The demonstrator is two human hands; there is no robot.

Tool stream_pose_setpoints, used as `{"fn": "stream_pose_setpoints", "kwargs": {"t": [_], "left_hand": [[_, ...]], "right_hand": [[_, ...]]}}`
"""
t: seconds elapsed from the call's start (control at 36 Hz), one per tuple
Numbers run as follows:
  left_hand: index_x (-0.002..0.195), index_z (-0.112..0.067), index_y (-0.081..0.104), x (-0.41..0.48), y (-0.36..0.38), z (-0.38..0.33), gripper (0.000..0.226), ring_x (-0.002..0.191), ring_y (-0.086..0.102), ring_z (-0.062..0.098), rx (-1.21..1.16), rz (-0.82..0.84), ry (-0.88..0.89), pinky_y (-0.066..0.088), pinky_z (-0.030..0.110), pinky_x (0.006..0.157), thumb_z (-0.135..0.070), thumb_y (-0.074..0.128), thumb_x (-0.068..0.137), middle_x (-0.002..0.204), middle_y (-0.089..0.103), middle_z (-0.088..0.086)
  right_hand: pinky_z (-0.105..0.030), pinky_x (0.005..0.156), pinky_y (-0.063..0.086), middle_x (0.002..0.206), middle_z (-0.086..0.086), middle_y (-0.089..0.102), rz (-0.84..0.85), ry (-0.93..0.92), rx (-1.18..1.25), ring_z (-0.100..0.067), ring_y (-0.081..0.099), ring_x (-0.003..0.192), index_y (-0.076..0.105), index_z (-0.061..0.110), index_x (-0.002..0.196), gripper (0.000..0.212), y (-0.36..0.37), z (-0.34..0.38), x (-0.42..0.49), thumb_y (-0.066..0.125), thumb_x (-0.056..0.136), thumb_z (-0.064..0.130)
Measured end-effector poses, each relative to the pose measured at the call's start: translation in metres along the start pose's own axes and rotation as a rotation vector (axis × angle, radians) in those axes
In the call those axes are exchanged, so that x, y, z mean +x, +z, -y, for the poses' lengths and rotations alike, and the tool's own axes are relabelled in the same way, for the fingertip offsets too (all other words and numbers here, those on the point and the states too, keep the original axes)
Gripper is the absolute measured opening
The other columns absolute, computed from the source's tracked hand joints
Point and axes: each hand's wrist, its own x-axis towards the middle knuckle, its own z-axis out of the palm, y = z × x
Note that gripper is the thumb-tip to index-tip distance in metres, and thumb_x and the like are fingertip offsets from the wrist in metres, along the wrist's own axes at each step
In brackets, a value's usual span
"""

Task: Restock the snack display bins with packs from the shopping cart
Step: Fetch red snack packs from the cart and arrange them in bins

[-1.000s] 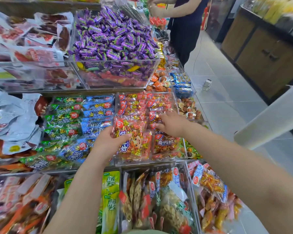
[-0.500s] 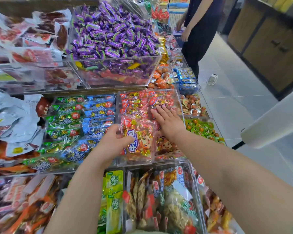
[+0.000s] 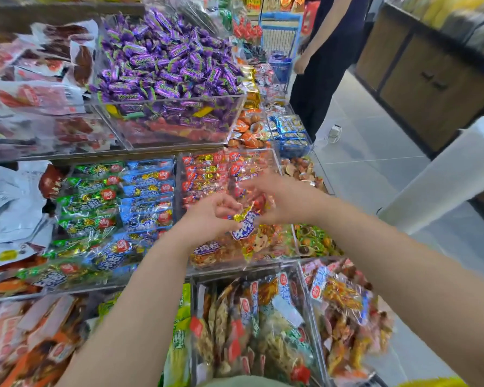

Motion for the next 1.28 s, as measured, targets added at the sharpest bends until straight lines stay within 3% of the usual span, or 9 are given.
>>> {"fn": "stream_pose_setpoints", "kwargs": {"t": [0.14,0.22,0.31,0.44,0.67,0.86,1.0,1.11,1.28], "left_hand": [[0.103,-0.030,0.056,0.010,0.024,-0.001,0.032,0.086,0.055,-0.002,0.211,-0.101,0.101,0.041,0.010,0.058,-0.021,0.076,0.080,0.096,0.055,-0.026],[0.133,-0.032,0.044,0.004,0.031,0.012,0.063,0.116,0.053,0.011,0.320,-0.217,0.176,0.047,0.025,0.091,-0.031,0.076,0.079,0.127,0.054,-0.013],[0.150,-0.028,0.019,0.003,0.031,0.037,0.088,0.146,0.020,0.019,0.719,-0.263,0.280,0.014,0.041,0.116,-0.052,0.068,0.081,0.156,0.027,-0.005],[0.153,-0.020,-0.003,0.020,0.032,0.072,0.097,0.148,-0.009,0.028,1.164,-0.188,0.213,-0.012,0.047,0.113,-0.071,0.043,0.085,0.162,-0.004,0.004],[0.154,-0.021,-0.001,0.038,0.037,0.076,0.094,0.148,-0.015,0.025,1.235,-0.215,0.101,-0.019,0.050,0.107,-0.077,0.029,0.084,0.162,-0.009,0.003],[0.150,-0.016,-0.020,0.036,0.039,0.074,0.107,0.145,-0.025,0.026,1.284,-0.217,0.023,-0.026,0.053,0.103,-0.070,0.044,0.083,0.159,-0.023,0.006],[0.150,-0.018,-0.022,0.036,0.032,0.077,0.114,0.144,-0.027,0.024,1.256,-0.161,0.040,-0.027,0.052,0.104,-0.076,0.045,0.078,0.158,-0.025,0.005],[0.150,-0.020,-0.020,0.037,0.029,0.075,0.123,0.143,-0.029,0.024,1.217,-0.112,0.031,-0.026,0.051,0.104,-0.084,0.046,0.069,0.158,-0.026,0.005],[0.147,-0.017,-0.027,0.036,0.032,0.076,0.130,0.122,-0.051,0.029,1.186,-0.150,-0.022,-0.039,0.047,0.091,-0.090,0.043,0.065,0.143,-0.046,0.015]], "right_hand": [[-0.029,0.067,0.041,0.092,0.009,0.050,0.049,0.129,-0.232,-0.018,0.056,0.094,0.060,0.029,0.104,0.029,0.012,-0.017,-0.004,0.071,0.078,0.038],[-0.034,0.074,0.047,0.097,0.004,0.052,0.000,0.221,-0.164,-0.019,0.054,0.093,0.060,0.023,0.101,0.024,0.014,-0.034,-0.008,0.069,0.081,0.033],[-0.035,0.077,0.048,0.098,0.005,0.048,-0.075,0.300,-0.088,-0.017,0.051,0.089,0.059,0.022,0.113,0.033,0.016,-0.043,-0.011,0.068,0.083,0.035],[-0.028,0.069,0.041,0.101,0.007,0.047,-0.093,0.344,-0.068,-0.014,0.051,0.087,0.057,0.027,0.113,0.031,0.022,-0.044,-0.009,0.067,0.084,0.034],[-0.035,0.081,0.047,0.116,-0.004,0.054,-0.018,0.339,-0.129,-0.022,0.053,0.100,0.056,0.022,0.122,0.038,0.018,-0.042,-0.007,0.064,0.086,0.030],[-0.043,0.089,0.048,0.123,-0.009,0.053,0.191,0.294,-0.399,-0.029,0.051,0.112,0.052,0.020,0.124,0.035,0.036,-0.032,-0.001,0.056,0.090,0.028],[-0.049,0.110,0.025,0.140,-0.013,0.035,0.090,0.186,-0.546,-0.034,0.031,0.133,0.038,0.012,0.137,0.051,0.066,-0.018,-0.001,0.049,0.087,0.013],[-0.057,0.108,-0.018,0.158,-0.007,-0.014,0.155,0.207,-0.499,-0.028,-0.017,0.144,-0.012,0.018,0.150,0.089,0.094,-0.015,-0.008,0.039,0.090,0.059],[-0.058,0.102,-0.025,0.156,-0.009,-0.022,0.104,0.349,-0.525,-0.030,-0.025,0.141,-0.021,0.023,0.147,0.101,0.113,-0.021,0.008,0.041,0.083,0.071]]}}
